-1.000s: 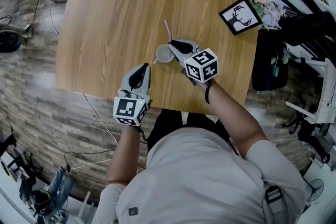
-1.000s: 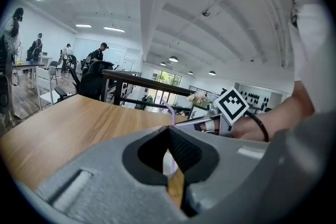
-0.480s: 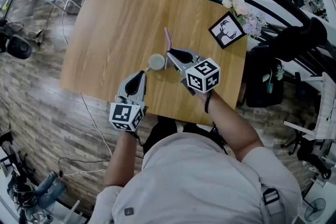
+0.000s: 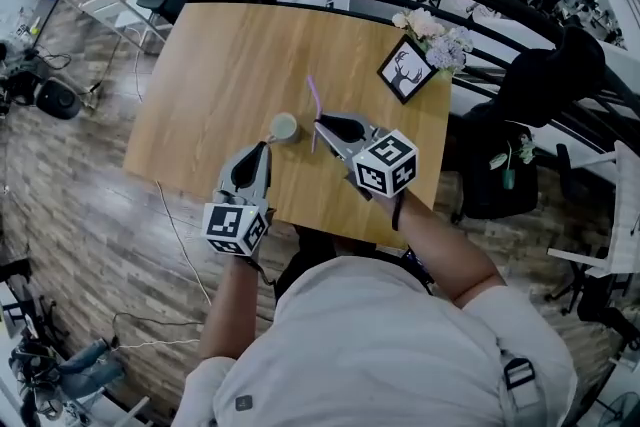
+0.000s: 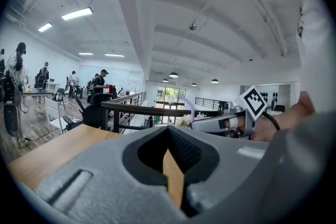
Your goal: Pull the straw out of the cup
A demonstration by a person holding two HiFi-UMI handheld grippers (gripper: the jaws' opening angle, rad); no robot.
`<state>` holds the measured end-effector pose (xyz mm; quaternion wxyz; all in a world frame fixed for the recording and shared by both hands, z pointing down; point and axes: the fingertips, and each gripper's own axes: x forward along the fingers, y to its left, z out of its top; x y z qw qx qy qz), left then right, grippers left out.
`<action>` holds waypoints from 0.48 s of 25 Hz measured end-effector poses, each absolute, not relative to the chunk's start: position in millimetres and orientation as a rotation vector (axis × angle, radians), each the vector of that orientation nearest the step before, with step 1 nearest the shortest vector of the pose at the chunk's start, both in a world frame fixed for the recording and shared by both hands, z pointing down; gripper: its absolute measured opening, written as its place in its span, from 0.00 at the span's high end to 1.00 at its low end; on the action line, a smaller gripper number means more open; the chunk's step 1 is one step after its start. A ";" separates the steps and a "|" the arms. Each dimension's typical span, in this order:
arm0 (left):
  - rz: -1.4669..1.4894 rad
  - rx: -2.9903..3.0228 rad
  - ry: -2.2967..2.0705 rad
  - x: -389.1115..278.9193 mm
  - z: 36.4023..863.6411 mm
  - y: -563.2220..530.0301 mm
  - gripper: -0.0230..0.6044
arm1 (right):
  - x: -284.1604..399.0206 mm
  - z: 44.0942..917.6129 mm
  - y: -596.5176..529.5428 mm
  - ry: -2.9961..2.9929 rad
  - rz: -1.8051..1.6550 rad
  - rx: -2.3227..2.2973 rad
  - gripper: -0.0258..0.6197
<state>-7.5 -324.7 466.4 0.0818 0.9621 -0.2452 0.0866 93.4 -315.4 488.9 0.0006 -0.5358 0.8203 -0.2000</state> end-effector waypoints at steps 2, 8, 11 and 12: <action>0.230 2.884 -0.736 -3.3 455.4 -305.8 0.96 | 95.2 481.8 -296.7 2.581 -0.606 -1.677 0.89; 0.152 2.924 -0.777 14.9 426.9 -257.4 0.96 | 105.3 458.2 -246.3 2.600 -0.529 -1.639 0.89; 0.112 2.915 -0.774 24.2 420.3 -224.6 0.96 | 107.2 455.5 -220.1 2.609 -0.521 -1.610 0.89; 0.101 2.911 -0.775 25.5 418.8 -213.3 0.96 | 105.4 455.5 -212.2 2.617 -0.519 -1.596 0.89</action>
